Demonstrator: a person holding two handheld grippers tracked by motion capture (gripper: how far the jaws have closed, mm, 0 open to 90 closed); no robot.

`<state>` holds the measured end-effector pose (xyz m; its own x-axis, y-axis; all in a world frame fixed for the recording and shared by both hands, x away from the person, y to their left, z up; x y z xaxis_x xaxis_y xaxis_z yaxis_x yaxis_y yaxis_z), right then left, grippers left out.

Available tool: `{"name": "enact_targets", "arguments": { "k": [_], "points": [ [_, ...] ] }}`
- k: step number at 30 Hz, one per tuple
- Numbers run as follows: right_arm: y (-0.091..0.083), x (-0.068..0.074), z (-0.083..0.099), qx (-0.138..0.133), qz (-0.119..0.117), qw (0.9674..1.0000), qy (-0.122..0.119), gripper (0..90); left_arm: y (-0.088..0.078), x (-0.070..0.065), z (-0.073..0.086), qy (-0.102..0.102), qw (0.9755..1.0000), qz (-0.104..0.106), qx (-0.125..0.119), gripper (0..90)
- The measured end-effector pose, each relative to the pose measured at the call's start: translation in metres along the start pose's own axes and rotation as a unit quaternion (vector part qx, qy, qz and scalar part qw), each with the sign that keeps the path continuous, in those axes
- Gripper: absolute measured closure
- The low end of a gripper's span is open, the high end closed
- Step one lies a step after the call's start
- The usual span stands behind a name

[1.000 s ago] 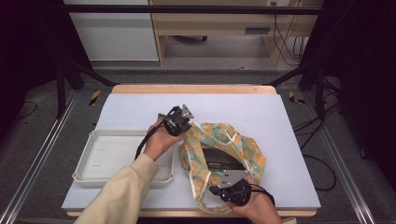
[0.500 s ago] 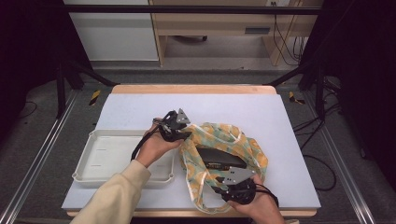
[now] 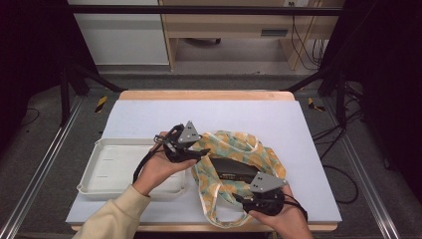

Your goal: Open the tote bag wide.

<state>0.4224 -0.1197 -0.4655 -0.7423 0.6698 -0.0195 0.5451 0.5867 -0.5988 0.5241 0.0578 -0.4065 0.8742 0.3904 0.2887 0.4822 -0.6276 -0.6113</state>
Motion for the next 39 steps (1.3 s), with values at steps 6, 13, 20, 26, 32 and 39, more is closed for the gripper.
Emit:
{"name": "enact_targets", "arguments": {
  "k": [6,13,20,26,32,39],
  "points": [
    [-0.015,-0.032,-0.009,-0.009,0.060,0.9981,0.008,57.8,0.011,-0.023,-0.007,0.017,0.9996,0.020,-0.006,58.1],
    [-0.020,-0.054,-0.014,-0.026,0.105,0.9940,0.014,64.6,0.023,-0.035,-0.004,0.010,0.9992,0.037,-0.007,66.4],
    [-0.023,-0.061,-0.014,-0.032,0.130,0.9908,0.018,54.4,0.020,-0.033,-0.004,0.009,0.9997,0.019,-0.013,58.8],
    [-0.031,-0.078,-0.016,-0.045,0.157,0.9859,0.037,41.2,0.015,-0.020,-0.001,-0.003,0.9999,-0.005,-0.012,43.3],
    [-0.019,-0.090,-0.006,-0.013,0.145,0.9873,0.064,33.8,0.022,-0.016,0.008,-0.007,0.9999,-0.008,0.005,34.0],
    [-0.012,-0.088,0.001,-0.005,0.120,0.9914,0.053,77.9,0.033,-0.014,0.027,-0.014,0.9987,-0.024,0.043,22.0]
  ]
}}
Point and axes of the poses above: each handheld gripper's, and its own axes: y roughly forward along the jaws, z roughly out of its underside, x roughly to its left, the point moved 7 cm from there along y, roughly forward along the jaws, and after that the axes turned 7 degrees about y, right-handed, at the moved point
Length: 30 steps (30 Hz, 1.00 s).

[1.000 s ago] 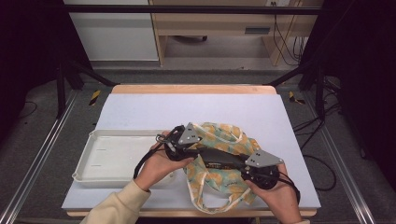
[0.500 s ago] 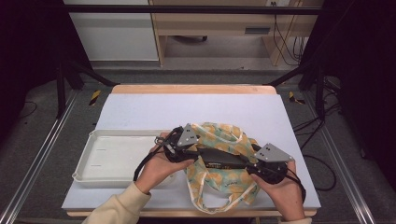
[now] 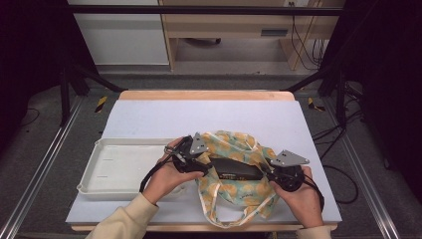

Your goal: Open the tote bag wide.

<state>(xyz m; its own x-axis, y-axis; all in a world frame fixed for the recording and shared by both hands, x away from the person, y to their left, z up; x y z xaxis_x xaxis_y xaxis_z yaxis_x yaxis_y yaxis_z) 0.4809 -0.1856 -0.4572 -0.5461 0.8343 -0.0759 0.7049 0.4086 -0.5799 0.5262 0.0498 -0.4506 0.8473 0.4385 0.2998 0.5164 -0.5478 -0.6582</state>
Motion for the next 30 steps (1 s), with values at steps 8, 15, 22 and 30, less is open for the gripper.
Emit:
{"name": "enact_targets", "arguments": {
  "k": [8,15,22,30],
  "points": [
    [-0.001,0.002,-0.001,-0.005,-0.010,0.9999,-0.006,87.5,-0.003,-0.005,0.010,0.001,0.9998,0.015,0.013,43.2],
    [-0.001,0.001,-0.002,-0.012,-0.009,0.9999,-0.005,88.8,-0.008,-0.008,0.019,0.005,0.9995,0.028,0.013,77.0],
    [0.003,-0.009,-0.002,-0.017,0.000,0.9998,0.007,90.0,-0.015,-0.014,0.024,0.033,0.9988,0.027,0.026,88.1],
    [0.020,-0.034,0.006,-0.007,0.011,0.9994,0.032,90.0,-0.016,-0.023,0.038,0.049,0.9970,0.025,0.054,88.4]
  ]
}}
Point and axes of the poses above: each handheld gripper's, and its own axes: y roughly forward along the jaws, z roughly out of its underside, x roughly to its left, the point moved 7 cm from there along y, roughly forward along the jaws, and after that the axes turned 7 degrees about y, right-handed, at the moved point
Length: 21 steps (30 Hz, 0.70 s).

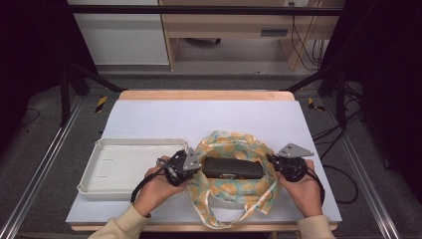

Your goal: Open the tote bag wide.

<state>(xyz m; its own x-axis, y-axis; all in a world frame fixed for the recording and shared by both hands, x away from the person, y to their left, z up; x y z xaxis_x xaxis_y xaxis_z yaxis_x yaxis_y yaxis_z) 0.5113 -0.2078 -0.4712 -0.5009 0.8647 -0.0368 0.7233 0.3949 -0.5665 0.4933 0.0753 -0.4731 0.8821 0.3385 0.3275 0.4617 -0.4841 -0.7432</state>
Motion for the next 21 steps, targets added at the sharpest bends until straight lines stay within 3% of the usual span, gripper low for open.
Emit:
{"name": "enact_targets", "arguments": {
  "k": [11,21],
  "points": [
    [0.031,-0.023,0.016,0.047,0.007,0.9986,0.025,90.0,0.014,-0.009,0.004,0.007,0.9996,0.009,0.025,88.6],
    [0.042,-0.025,0.024,0.076,0.010,0.9964,0.034,90.0,0.016,-0.009,0.007,0.006,0.9995,0.011,0.030,88.7]
  ]
}}
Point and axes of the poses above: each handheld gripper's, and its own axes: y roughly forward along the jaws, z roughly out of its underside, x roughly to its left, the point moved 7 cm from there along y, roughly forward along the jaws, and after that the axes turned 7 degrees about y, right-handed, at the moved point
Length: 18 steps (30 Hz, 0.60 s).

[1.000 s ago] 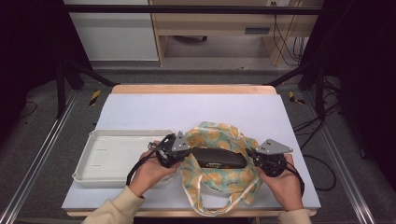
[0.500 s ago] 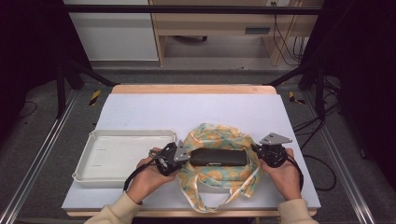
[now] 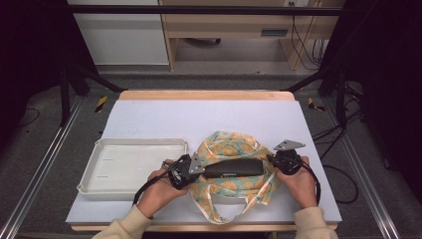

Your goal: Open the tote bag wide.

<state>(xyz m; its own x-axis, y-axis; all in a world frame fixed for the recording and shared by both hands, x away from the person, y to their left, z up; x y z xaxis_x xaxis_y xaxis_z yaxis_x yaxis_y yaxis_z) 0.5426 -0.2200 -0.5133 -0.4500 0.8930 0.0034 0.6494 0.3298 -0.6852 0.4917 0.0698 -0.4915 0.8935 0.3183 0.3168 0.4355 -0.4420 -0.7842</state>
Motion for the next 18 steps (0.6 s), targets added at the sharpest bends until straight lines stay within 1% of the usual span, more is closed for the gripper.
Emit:
{"name": "enact_targets", "arguments": {
  "k": [9,10,12,15,18],
  "points": [
    [-0.0027,0.0011,0.0039,0.005,0.002,1.0000,-0.001,90.0,0.0031,0.0031,0.0021,-0.001,1.0000,-0.005,0.005,88.8],
    [-0.0023,0.0012,0.0049,0.006,0.004,1.0000,-0.003,90.0,0.0039,0.0041,0.0033,-0.003,1.0000,-0.004,0.008,88.7],
    [-0.0018,0.0017,0.0051,0.006,0.006,1.0000,-0.004,90.0,0.0057,0.0041,0.0038,-0.006,1.0000,-0.002,0.003,88.7],
    [-0.0011,0.0022,0.0051,0.004,0.007,1.0000,-0.005,90.0,0.0059,0.0046,0.0044,-0.008,1.0000,-0.001,0.003,88.7],
    [-0.0016,0.0028,0.0051,0.002,0.010,0.9999,-0.004,89.7,0.0060,0.0058,0.0045,-0.011,0.9999,-0.005,0.001,88.7]
  ]
}}
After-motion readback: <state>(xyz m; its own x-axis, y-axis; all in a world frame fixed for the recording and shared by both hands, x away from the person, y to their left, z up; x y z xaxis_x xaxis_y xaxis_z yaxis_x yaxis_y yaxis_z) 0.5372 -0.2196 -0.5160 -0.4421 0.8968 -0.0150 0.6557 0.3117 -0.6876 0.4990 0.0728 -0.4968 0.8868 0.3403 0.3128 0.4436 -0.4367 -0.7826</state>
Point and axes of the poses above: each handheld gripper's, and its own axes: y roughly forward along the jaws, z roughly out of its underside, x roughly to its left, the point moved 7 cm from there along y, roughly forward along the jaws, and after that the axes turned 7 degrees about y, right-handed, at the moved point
